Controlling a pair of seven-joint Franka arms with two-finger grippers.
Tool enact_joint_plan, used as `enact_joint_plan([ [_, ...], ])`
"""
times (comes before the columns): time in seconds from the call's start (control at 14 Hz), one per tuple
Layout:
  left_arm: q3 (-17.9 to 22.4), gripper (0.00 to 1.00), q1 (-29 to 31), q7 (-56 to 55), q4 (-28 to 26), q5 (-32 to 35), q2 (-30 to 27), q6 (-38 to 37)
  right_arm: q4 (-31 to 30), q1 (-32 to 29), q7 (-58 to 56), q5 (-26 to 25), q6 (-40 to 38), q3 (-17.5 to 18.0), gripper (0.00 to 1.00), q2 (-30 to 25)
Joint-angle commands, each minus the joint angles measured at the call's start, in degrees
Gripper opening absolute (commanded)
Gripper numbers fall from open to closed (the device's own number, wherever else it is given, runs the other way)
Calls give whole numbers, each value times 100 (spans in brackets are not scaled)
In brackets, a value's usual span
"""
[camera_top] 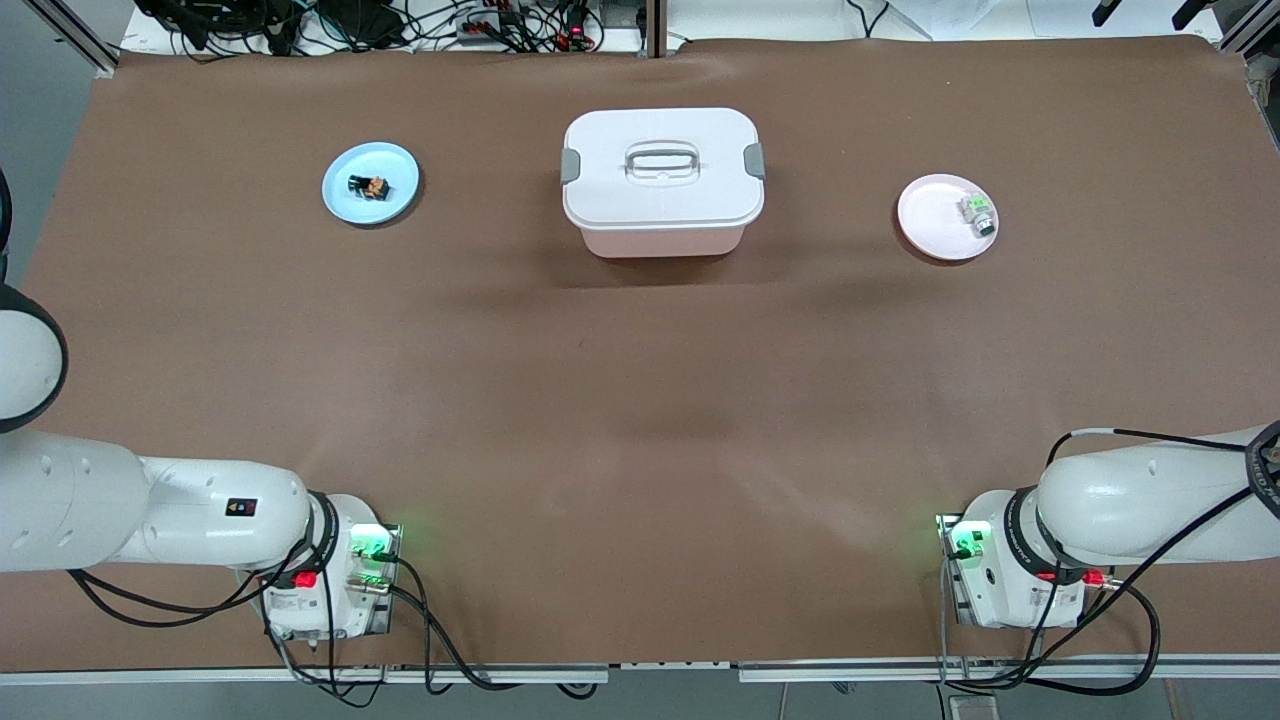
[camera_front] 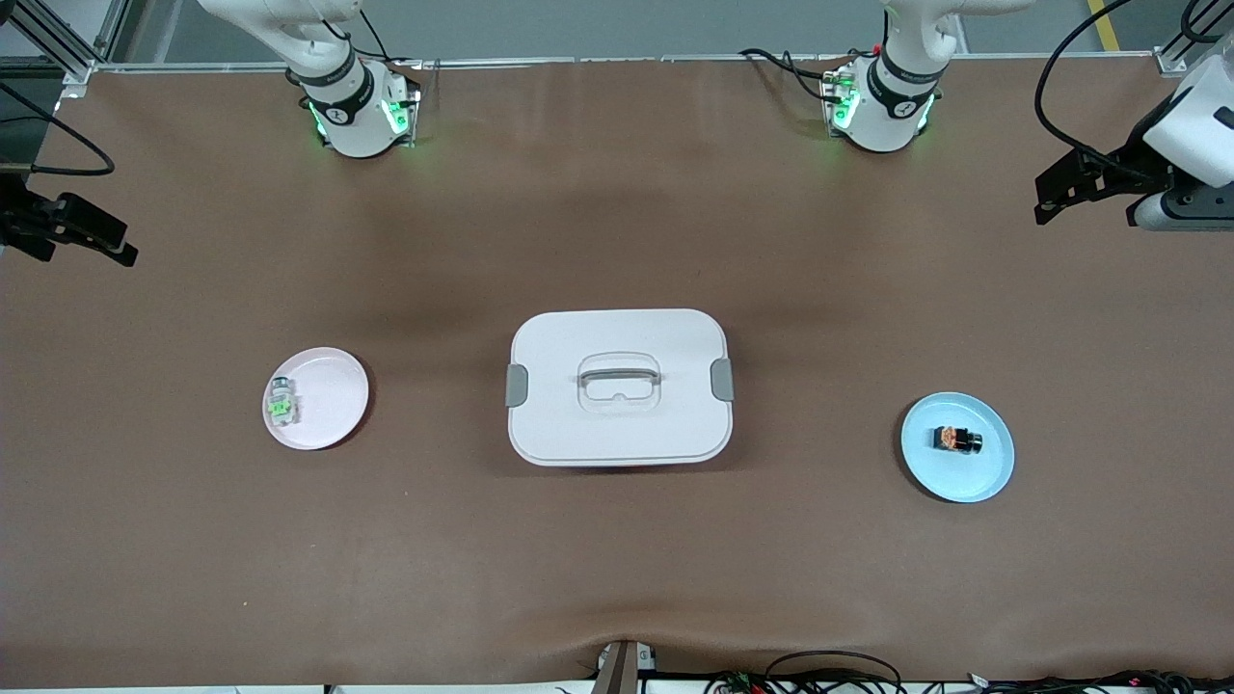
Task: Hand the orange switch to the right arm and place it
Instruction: 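Move the left gripper down toward the black-orange switch on the blue plate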
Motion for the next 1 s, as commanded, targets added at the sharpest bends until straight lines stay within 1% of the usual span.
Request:
enact_joint_plan([
  [0.0,-33,100,32,85,131,9,47,-109,-135,51,-55,51,61,-44,100,-146],
  [0.29,-25,100,85,85,192,26,91,-109,-144,16,-55,51,61,-53,100,-146],
  [0.5,37,100,111,312,342,35,442,-109,-144,34,-55,51,114,-53,100,-137],
  [0.64,28,100,312,384,316,149,679,-48,-144,25,-37,51,114,-53,100,-137],
  [0.79,19,100,427,594,211,149,960,215,-136,16,-37,51,123,-53,100,-129],
  [0.93,28,100,498,910,-43,149,1093,653,-135,16,-37,51,123,-53,100,-129],
])
